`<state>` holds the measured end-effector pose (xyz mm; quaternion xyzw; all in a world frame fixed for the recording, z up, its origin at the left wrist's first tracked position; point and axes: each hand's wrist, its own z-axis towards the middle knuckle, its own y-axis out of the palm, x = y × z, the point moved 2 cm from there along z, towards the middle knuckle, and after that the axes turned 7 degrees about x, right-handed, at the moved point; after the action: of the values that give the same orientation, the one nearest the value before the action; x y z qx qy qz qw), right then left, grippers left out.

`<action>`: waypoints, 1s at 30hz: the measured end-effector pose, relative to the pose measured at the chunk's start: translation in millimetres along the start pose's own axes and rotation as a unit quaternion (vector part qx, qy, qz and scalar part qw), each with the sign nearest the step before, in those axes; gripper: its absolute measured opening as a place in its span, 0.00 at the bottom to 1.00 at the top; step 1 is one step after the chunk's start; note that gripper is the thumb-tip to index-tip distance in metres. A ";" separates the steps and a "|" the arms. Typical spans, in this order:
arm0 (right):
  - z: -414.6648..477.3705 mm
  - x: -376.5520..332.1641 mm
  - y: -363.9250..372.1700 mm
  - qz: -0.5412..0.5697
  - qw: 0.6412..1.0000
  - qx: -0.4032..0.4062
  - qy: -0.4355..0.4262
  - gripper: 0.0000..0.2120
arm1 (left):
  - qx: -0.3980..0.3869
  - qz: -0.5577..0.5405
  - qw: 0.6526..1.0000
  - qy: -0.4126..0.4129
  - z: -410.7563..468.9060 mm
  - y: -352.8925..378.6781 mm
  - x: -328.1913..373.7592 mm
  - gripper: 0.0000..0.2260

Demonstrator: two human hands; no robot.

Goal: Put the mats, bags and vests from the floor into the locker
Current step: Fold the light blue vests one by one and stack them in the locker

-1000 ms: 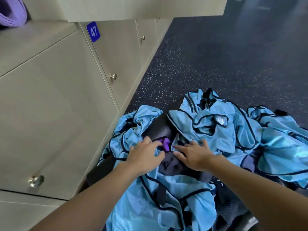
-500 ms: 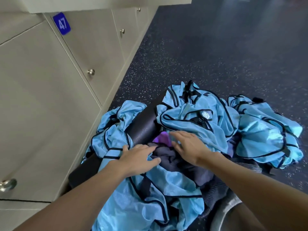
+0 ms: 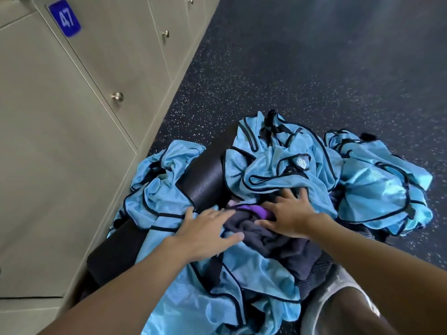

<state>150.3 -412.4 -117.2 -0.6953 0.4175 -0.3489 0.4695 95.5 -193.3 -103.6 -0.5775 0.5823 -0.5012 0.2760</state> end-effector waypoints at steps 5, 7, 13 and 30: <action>-20.9 30.1 -2.4 -0.009 0.998 -0.039 0.051 0.36 | -0.052 -0.093 0.994 0.004 -3.0 8.4 20.5 0.24; -17.8 23.1 -6.7 -0.004 0.998 0.063 0.028 0.37 | -0.045 -0.104 0.994 0.004 -2.1 6.5 19.8 0.19; 15.5 -35.6 -12.0 0.278 0.951 0.108 -0.087 0.19 | -0.036 -0.052 0.998 -0.031 -7.6 11.1 13.5 0.26; 4.2 -21.4 -2.7 0.283 0.958 0.052 -0.015 0.09 | 0.058 -0.087 0.989 -0.104 -9.5 1.7 -1.5 0.11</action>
<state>145.9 -390.8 -118.0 -0.5287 0.5713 -0.2127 0.5906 86.5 -189.7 -102.2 -0.6581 0.4680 -0.4936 0.3228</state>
